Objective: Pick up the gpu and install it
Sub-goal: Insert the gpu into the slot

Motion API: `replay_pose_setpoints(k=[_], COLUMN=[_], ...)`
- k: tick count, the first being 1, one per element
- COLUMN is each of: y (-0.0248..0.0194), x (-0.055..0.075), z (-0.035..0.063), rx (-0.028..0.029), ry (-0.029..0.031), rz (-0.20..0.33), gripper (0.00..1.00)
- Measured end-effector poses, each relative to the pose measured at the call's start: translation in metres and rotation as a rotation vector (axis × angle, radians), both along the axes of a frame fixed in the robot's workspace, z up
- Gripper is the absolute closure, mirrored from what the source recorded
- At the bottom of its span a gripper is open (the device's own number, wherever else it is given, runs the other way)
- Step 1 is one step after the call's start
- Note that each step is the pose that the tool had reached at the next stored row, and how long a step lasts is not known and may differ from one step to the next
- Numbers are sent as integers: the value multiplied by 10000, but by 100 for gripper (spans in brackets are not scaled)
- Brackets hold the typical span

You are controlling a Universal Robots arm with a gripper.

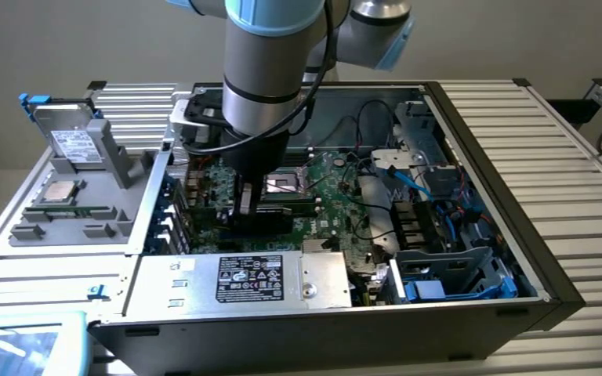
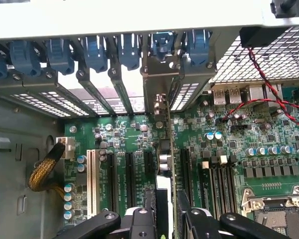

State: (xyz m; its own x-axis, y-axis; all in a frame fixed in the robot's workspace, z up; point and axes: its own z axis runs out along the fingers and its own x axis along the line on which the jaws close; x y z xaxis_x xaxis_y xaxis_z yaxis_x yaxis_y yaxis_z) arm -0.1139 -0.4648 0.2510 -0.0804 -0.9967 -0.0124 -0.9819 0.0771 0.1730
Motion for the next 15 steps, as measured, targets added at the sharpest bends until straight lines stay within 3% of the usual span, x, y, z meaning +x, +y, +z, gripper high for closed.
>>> replay_pose_setpoints(k=[3,7,15], y=[3,2,2], x=[0,0,-1], z=[17,120,83], rx=[10,-2,-7], ry=[-5,-1,2], rz=[113,183,185], gripper=[73,73,73])
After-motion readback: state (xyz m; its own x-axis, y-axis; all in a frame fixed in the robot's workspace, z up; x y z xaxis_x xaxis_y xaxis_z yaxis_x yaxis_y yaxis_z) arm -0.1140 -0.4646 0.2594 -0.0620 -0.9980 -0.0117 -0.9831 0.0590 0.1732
